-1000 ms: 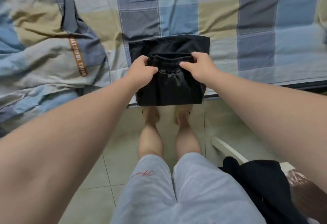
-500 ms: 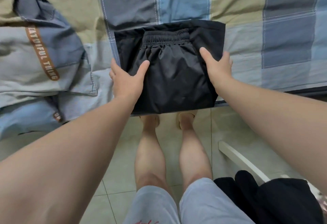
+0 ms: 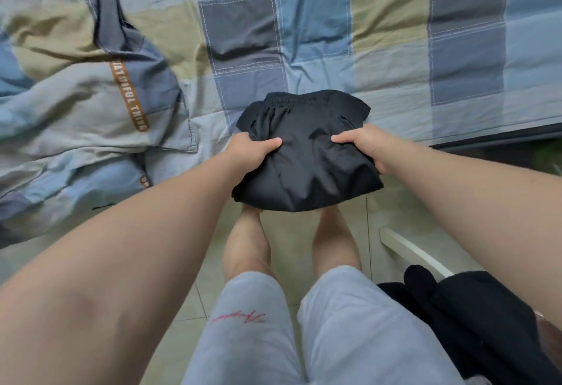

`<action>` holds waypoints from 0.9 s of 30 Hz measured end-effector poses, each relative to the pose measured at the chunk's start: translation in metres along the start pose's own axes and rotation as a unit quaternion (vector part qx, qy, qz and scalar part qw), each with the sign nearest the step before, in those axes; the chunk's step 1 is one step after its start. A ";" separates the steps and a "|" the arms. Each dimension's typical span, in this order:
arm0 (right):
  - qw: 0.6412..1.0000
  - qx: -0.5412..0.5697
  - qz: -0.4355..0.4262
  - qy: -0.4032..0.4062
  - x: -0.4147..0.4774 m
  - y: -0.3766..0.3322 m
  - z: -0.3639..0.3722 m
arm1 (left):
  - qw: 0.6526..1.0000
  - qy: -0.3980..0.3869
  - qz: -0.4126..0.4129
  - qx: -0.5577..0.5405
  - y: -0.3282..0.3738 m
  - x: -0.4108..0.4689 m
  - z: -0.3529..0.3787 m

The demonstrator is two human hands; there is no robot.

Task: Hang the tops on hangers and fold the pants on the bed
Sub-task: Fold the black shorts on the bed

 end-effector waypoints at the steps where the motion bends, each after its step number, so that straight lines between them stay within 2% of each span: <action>1: 1.000 -0.004 0.014 -0.006 -0.017 0.003 0.000 | 1.000 -0.013 -0.017 0.003 -0.003 -0.015 -0.004; 6: 0.998 0.035 0.050 -0.005 -0.112 0.023 0.002 | 0.996 -0.068 -0.051 0.016 -0.011 -0.098 -0.029; 13: 0.973 0.225 -0.019 0.037 -0.233 0.061 0.028 | 0.993 -0.093 0.003 0.071 0.016 -0.193 -0.068; 20: 0.904 0.401 -0.109 0.098 -0.329 0.116 0.029 | 0.971 -0.169 0.081 0.150 0.063 -0.258 -0.053; 27: 0.799 0.519 -0.201 0.228 -0.422 0.201 -0.002 | 0.911 -0.272 0.219 0.222 0.107 -0.351 0.034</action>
Point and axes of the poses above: each hand's wrist, its own x-axis towards the middle knuckle, its own z-axis out of the palm, y = z × x, the point moved 6 cm from there along x, towards the middle knuckle, and after that the axes turned 4 degrees about -x, right-handed, at the moved point
